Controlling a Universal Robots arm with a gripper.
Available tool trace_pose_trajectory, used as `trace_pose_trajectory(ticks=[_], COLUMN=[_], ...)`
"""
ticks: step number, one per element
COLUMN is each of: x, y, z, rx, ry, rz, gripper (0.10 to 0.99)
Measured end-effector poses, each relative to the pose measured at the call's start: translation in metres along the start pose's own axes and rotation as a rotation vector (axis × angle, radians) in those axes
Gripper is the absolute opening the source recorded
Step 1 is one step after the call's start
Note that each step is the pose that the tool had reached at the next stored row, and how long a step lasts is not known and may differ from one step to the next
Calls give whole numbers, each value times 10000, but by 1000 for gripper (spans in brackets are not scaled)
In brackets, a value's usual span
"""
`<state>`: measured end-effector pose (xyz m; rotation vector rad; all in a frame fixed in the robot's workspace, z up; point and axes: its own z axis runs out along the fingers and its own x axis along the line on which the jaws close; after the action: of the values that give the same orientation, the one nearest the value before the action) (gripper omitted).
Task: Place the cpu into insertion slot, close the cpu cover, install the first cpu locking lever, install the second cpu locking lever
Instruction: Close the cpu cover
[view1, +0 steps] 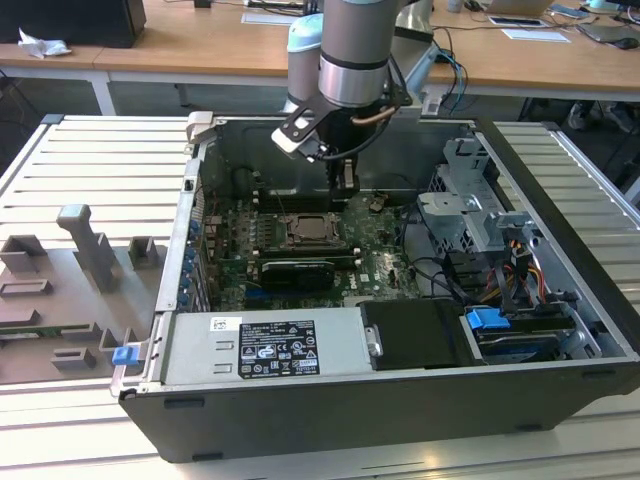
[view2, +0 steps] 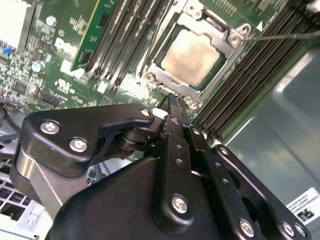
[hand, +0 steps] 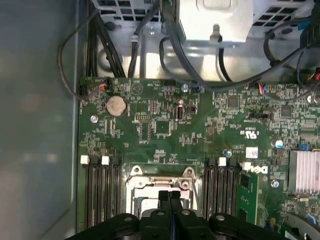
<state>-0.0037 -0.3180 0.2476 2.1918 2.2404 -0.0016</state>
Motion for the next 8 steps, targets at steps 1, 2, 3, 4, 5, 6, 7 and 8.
trace_pose_trajectory(ticks=[1,2,3,4,5,6,7,8], x=[1,1,2,4,5,5,7,7], y=[-31,-60,-121,-165,-205,-239,-263,-278], z=[5,7,11,20,30,34,35,36], rx=[0,1,1,-1,-2,0,-1,-2], ry=[0,-3,-1,1,4,3,5,6], rz=[-1,-6,-40,-123,-206,-259,-304,-337], gripper=[106,106,106,106,106,106,106,106])
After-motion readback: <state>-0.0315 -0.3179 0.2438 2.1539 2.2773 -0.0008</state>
